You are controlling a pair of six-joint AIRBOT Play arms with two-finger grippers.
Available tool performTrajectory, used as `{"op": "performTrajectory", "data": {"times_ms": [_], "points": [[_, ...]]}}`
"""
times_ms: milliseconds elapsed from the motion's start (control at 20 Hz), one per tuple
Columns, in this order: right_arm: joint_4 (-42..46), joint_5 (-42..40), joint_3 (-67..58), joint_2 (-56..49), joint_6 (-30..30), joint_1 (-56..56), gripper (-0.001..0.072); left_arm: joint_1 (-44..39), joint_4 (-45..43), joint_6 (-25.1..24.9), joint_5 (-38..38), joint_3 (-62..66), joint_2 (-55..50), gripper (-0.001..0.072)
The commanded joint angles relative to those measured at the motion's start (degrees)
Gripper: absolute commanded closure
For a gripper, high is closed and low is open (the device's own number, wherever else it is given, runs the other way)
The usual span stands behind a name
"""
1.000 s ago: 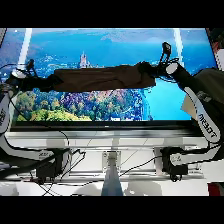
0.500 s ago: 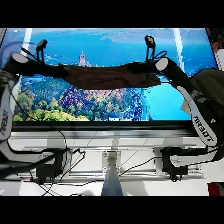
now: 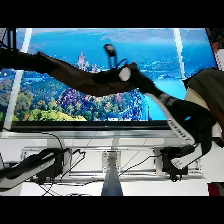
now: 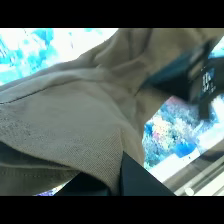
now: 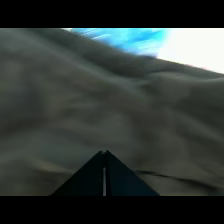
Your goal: Fold the clothes and pants, and hang the long-sleeved shirts on hangers.
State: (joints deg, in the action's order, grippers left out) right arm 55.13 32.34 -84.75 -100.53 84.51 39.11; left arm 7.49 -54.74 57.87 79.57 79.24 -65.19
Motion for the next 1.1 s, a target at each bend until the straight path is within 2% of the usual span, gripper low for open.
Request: {"op": "performTrajectory", "data": {"times_ms": [0,150,250,350,500,600,700,850,900,950,1000,1050], "points": [[-0.28,-0.42,-6.69,-5.22,9.46,8.11,0.0700,-0.31,-0.11,-0.02,-1.46,0.02,2.93,0.0694],[0.44,-0.09,-9.09,-5.46,10.34,9.94,0.0700,-1.40,2.19,-0.02,-4.68,0.00,1.05,0.0693],[5.46,2.10,-9.64,-4.55,10.34,7.52,0.0700,-3.39,5.60,-0.02,-7.76,0.00,-1.60,0.0694],[12.81,7.63,-9.64,-3.19,10.36,2.43,0.0700,-6.91,9.35,-0.02,-9.79,0.00,-5.07,0.0694],[21.46,20.31,-9.64,-1.46,10.47,-9.44,0.0700,-14.95,12.98,-0.02,-13.94,0.00,-11.76,0.0694],[22.84,28.65,-9.64,-0.76,10.38,-18.80,0.0700,-21.46,17.42,-0.07,-20.87,0.00,-16.85,0.0694],[22.86,35.85,-9.64,-0.61,9.40,-27.54,0.0700,-28.65,23.19,-2.38,-31.56,0.00,-21.92,0.0694],[22.58,42.97,-9.64,-0.61,1.75,-37.59,0.0701,-39.17,29.11,-5.79,-48.74,0.00,-27.78,0.0693],[21.99,44.24,-9.60,-0.61,-0.09,-39.91,0.0700,-42.18,29.07,-5.86,-54.16,0.00,-29.22,0.0658],[20.52,44.96,-9.55,-0.61,-1.38,-42.03,0.0668,-44.37,28.85,-5.86,-58.10,0.00,-30.40,0.0349],[18.93,44.94,-9.51,-0.63,-1.79,-43.71,0.0405,-45.57,27.56,-5.70,-60.28,0.00,-31.08,0.0017],[17.94,44.68,-9.51,-0.76,-1.79,-44.78,0.0105,-46.05,25.42,-5.84,-61.22,0.00,-31.28,0.0003]]}}
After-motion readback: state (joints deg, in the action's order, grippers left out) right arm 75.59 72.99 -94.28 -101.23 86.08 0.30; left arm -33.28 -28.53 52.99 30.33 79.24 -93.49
